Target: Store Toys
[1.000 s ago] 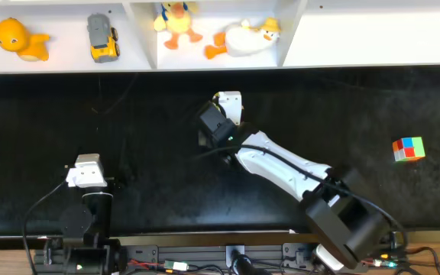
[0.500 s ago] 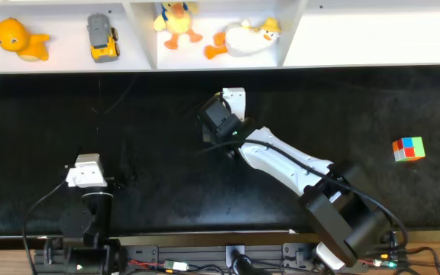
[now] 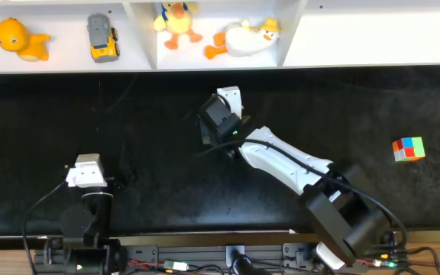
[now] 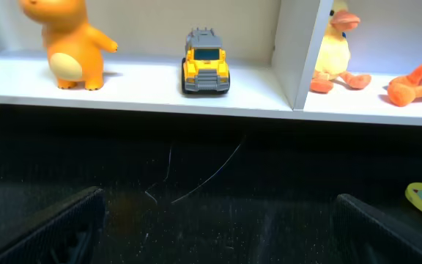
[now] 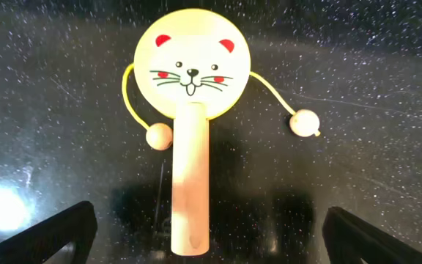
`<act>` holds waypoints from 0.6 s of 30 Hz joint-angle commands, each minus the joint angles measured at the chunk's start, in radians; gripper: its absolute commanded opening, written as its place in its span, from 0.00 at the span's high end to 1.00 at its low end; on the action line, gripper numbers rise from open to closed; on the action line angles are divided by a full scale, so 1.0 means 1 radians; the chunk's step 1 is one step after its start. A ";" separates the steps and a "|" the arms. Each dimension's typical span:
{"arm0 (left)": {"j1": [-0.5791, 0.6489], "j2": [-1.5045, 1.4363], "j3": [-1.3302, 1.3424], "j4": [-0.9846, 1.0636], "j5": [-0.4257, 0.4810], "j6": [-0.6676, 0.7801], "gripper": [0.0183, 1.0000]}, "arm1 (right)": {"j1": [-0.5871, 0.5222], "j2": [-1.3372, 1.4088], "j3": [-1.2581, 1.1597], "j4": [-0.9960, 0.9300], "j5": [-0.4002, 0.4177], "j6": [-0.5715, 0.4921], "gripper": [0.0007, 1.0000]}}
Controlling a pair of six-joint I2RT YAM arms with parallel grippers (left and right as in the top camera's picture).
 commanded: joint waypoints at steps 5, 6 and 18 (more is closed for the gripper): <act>0.005 -0.009 -0.003 -0.001 0.005 0.022 0.00 | 0.001 0.044 0.037 -0.001 -0.011 0.012 0.00; 0.005 -0.009 -0.003 -0.001 0.005 0.022 0.00 | 0.001 0.045 0.037 -0.001 -0.011 0.012 0.01; 0.005 -0.009 -0.003 -0.001 0.005 0.022 0.00 | 0.002 0.047 0.037 0.000 -0.019 0.027 0.28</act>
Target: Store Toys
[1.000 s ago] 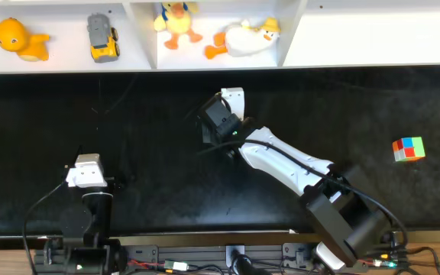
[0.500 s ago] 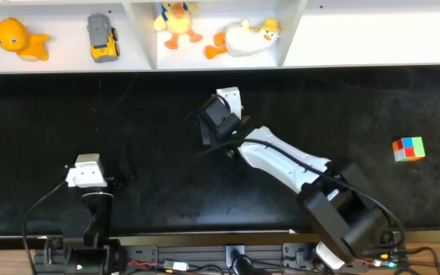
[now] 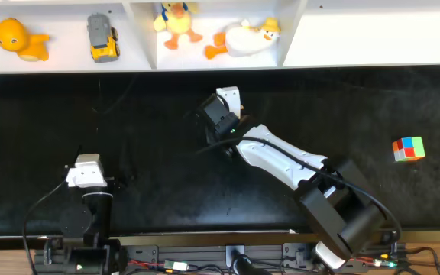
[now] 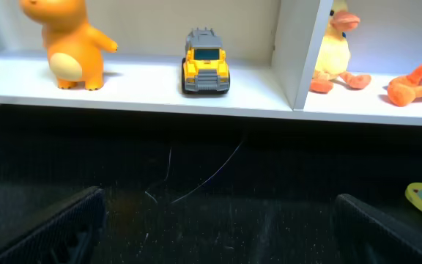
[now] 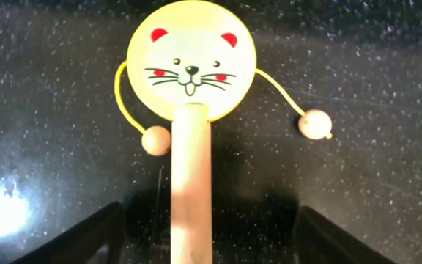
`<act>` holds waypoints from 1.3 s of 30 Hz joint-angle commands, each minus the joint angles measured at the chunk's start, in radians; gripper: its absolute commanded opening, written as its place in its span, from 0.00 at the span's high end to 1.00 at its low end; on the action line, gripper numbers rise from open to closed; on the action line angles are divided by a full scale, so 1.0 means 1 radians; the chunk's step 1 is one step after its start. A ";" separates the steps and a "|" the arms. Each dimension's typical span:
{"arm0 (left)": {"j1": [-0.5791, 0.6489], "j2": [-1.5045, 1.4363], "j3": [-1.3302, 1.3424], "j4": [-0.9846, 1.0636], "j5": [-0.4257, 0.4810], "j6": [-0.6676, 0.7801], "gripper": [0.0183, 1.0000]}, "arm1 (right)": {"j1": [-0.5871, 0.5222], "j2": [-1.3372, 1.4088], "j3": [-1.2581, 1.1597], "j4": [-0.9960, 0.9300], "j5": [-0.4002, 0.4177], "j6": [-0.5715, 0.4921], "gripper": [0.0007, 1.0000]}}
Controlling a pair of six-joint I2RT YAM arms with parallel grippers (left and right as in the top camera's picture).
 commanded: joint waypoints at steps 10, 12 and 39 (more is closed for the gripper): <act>0.005 -0.009 -0.003 -0.001 0.005 0.022 0.00 | 0.002 0.017 0.021 -0.001 -0.019 0.012 0.64; 0.005 -0.009 -0.003 -0.001 0.005 0.022 0.00 | 0.002 0.017 0.021 0.000 -0.026 0.012 0.69; 0.005 -0.009 -0.003 -0.001 0.005 0.022 0.00 | 0.002 -0.151 0.017 -0.221 -0.006 0.012 0.91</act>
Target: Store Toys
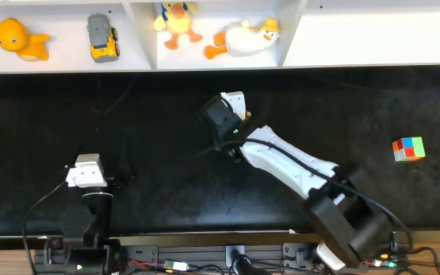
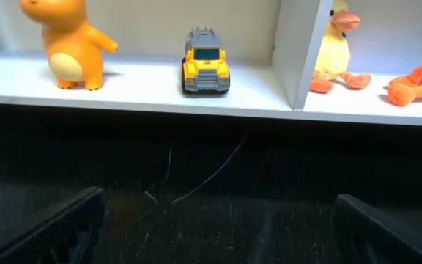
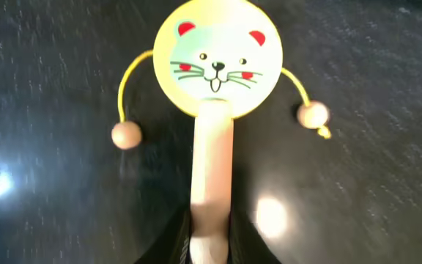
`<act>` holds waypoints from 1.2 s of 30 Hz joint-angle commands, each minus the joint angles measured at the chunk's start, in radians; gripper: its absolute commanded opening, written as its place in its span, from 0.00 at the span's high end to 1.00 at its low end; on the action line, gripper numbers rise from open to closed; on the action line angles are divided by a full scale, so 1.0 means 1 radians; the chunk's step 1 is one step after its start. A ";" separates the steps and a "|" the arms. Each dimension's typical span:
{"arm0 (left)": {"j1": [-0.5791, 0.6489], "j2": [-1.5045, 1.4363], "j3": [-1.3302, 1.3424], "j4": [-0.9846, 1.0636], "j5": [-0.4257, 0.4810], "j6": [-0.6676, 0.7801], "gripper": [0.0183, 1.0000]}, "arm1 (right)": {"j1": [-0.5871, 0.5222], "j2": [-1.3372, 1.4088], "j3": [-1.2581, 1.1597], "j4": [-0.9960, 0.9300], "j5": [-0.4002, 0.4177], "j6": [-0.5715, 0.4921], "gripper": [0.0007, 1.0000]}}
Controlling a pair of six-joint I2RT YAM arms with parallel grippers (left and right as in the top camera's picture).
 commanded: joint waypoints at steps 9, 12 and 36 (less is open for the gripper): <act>0.005 -0.009 -0.003 -0.001 0.005 0.022 0.00 | -0.009 -0.251 -0.033 -0.160 0.035 0.012 0.91; 0.005 -0.009 -0.003 -0.001 0.005 0.022 0.00 | -0.020 -0.313 -0.069 -0.188 0.034 0.012 0.90; 0.005 -0.009 -0.003 -0.001 0.005 0.022 0.00 | -0.405 -0.706 -0.204 -0.315 0.037 -0.161 0.91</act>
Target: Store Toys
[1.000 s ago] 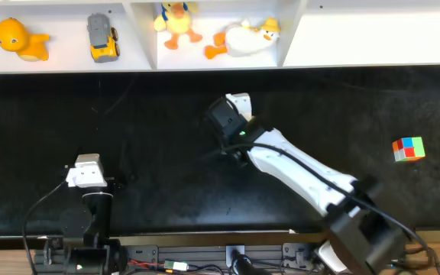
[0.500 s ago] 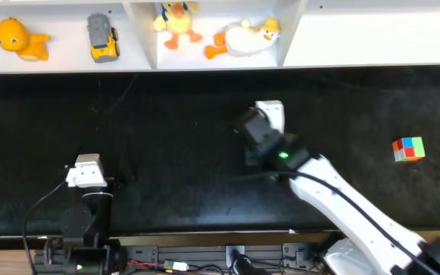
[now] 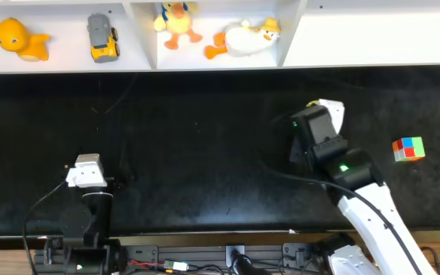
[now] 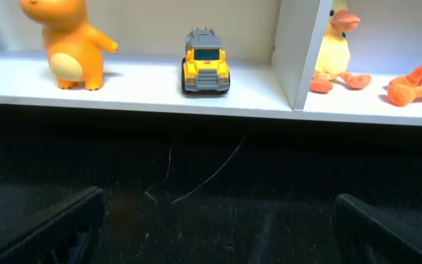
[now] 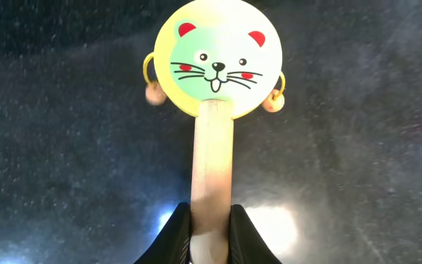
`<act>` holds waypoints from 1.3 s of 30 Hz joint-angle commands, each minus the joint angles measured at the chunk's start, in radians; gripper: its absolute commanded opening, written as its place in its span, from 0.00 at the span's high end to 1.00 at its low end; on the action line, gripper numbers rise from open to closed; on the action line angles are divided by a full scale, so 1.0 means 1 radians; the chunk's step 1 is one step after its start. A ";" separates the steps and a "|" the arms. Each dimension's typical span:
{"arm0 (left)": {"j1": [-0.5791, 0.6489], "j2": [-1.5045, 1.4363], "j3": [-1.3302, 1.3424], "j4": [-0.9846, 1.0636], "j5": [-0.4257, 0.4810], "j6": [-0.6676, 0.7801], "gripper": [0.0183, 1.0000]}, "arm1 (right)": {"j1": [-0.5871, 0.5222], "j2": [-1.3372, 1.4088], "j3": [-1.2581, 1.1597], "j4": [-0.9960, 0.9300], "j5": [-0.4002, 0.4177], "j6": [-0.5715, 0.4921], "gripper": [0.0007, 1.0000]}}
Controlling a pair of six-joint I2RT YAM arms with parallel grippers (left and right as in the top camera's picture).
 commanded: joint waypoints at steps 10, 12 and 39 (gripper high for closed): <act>0.005 -0.009 -0.003 -0.001 0.005 0.022 0.00 | -0.171 0.005 -0.003 0.118 -0.016 -0.256 0.90; 0.005 -0.009 -0.003 -0.001 0.005 0.022 0.00 | -0.212 0.023 0.001 0.152 -0.053 -0.283 0.90; 0.005 -0.009 -0.003 -0.001 0.005 0.022 0.00 | -0.319 0.491 0.403 0.352 -0.222 -0.547 0.87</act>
